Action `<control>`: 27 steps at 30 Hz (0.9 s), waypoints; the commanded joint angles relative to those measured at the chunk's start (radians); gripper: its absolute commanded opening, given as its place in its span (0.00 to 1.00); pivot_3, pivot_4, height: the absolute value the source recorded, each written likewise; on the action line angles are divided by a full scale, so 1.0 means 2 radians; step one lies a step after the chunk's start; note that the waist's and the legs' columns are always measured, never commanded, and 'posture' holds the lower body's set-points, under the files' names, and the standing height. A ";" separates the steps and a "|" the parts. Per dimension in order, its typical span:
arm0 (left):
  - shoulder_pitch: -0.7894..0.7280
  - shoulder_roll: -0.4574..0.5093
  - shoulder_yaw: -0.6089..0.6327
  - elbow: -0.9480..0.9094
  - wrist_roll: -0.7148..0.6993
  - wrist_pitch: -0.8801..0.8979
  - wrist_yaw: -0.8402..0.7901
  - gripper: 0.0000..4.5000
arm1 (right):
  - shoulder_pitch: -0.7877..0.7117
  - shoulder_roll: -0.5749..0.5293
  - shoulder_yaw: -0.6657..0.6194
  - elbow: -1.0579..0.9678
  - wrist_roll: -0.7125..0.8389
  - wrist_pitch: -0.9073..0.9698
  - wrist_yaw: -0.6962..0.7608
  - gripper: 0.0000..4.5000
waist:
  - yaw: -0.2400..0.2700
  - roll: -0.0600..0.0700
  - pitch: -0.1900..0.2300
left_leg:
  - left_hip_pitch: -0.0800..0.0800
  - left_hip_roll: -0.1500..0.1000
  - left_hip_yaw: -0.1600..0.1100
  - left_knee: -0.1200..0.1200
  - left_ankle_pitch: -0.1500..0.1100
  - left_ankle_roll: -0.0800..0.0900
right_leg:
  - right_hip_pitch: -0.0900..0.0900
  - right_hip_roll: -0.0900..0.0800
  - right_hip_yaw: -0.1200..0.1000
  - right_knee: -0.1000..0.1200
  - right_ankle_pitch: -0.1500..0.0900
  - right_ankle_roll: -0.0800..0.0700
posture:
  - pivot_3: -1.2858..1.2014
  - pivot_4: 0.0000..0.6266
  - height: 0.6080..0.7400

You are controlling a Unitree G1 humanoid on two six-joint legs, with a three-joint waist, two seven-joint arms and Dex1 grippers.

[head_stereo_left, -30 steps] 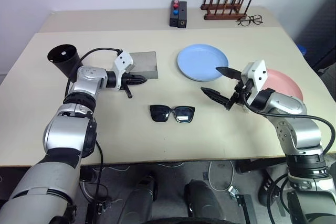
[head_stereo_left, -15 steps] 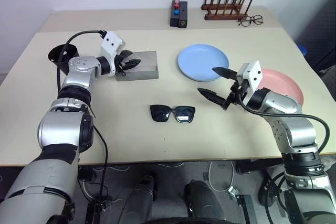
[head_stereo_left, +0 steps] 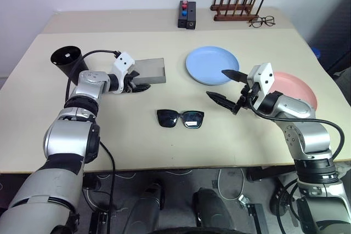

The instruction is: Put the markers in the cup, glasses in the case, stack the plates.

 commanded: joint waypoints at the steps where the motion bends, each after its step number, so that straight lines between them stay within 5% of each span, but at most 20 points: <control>1: 0.003 0.002 -0.012 -0.010 0.006 -0.003 -0.039 0.83 | -0.008 0.001 -0.007 -0.017 0.002 -0.009 -0.002 1.00 | 0.000 0.000 0.000 | 0.000 0.000 0.000 0.000 0.000 0.000 | 0.000 0.000 0.000 0.000 0.000 0.000 | 0.52 0.24 0.99; 14: 0.035 0.005 -0.017 -0.033 0.003 -0.029 -0.077 0.83 | -0.013 0.004 0.000 -0.009 -0.004 -0.015 0.001 1.00 | 0.000 0.000 0.000 | 0.000 0.000 0.000 0.000 0.000 0.000 | 0.000 0.000 0.000 0.000 0.000 0.000 | 0.52 0.24 0.99; 17: 0.041 0.005 -0.016 -0.036 0.001 -0.027 -0.077 0.68 | -0.014 0.005 0.001 -0.008 -0.005 -0.017 0.002 1.00 | 0.000 0.000 0.000 | 0.000 0.000 0.000 0.000 0.000 0.000 | 0.000 0.000 0.000 0.000 0.000 0.000 | 0.52 0.24 0.99; 23: 0.046 0.005 -0.017 -0.041 -0.001 -0.036 -0.076 0.03 | -0.013 0.005 0.004 -0.007 -0.008 -0.018 0.003 1.00 | 0.000 0.000 0.000 | 0.000 0.000 0.000 0.000 0.000 0.000 | 0.000 0.000 0.000 0.000 0.000 0.000 | 0.52 0.24 0.99; 27: 0.047 0.005 -0.016 -0.044 -0.003 -0.040 -0.074 0.01 | -0.013 0.006 0.006 -0.007 -0.010 -0.018 0.003 1.00 | 0.000 0.000 -0.001 | 0.000 0.000 0.000 0.000 0.000 0.000 | 0.001 0.000 0.000 0.000 0.000 0.000 | 0.52 0.24 0.99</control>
